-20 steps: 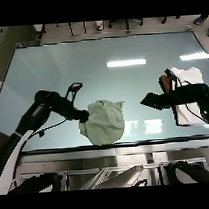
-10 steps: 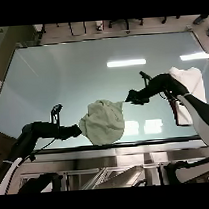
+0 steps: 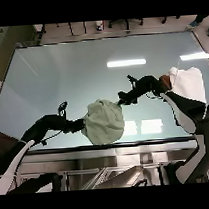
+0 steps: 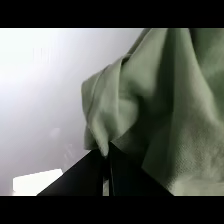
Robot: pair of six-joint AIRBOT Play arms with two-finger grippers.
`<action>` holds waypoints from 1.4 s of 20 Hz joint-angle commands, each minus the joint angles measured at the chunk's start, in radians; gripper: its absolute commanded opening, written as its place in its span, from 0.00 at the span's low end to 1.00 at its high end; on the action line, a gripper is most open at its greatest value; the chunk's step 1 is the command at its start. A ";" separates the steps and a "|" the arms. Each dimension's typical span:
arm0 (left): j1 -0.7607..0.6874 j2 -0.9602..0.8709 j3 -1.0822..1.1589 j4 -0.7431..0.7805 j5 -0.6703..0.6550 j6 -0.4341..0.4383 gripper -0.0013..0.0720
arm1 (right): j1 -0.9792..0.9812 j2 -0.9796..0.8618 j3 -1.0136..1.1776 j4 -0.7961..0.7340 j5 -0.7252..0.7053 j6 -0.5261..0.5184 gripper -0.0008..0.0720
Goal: Fold the shirts.
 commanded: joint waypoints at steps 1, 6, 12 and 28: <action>-0.001 -0.035 0.055 -0.002 -0.013 0.033 0.04 | 0.003 -0.013 0.023 0.035 0.026 -0.009 0.04; 0.079 0.162 0.293 0.000 0.104 0.080 0.03 | -0.048 0.113 0.232 0.035 -0.156 -0.011 0.04; 0.280 0.489 0.901 0.070 0.252 0.098 0.04 | -0.154 0.532 0.617 0.031 -0.240 -0.047 0.04; 0.396 0.437 0.926 0.028 0.613 0.097 0.04 | -0.151 0.942 0.222 -0.214 -0.319 -0.011 0.04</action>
